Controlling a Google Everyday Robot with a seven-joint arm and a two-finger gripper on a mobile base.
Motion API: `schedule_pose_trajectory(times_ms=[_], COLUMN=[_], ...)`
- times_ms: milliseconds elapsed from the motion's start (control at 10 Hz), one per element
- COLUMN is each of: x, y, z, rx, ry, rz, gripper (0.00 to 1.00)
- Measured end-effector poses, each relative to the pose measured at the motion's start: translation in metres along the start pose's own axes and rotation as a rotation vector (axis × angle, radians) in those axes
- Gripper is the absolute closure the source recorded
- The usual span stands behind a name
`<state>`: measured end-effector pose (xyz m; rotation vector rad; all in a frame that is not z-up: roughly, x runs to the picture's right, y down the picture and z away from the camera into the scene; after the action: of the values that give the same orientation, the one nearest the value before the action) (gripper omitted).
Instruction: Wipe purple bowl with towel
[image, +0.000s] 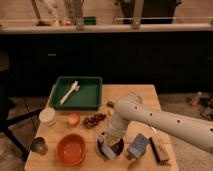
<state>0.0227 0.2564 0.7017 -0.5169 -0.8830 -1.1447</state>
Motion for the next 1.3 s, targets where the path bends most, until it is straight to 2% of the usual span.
schedule_pose_trajectory(times_ms=[300,600,900,1100,1300], x=[0.021,0.045,0.063,0.063,0.053], y=[0.035,0.046,0.029,0.003,-0.022], z=[-0.007,-0.005,0.0,0.005,0.006], rx=[-0.028,-0.059,-0.073,-0.067,-0.058], ry=[0.023,0.035,0.038,0.038,0.035], rz=[0.09,0.128,0.102,0.052,-0.01], gripper=[1.0,1.0,1.0,1.0,1.0])
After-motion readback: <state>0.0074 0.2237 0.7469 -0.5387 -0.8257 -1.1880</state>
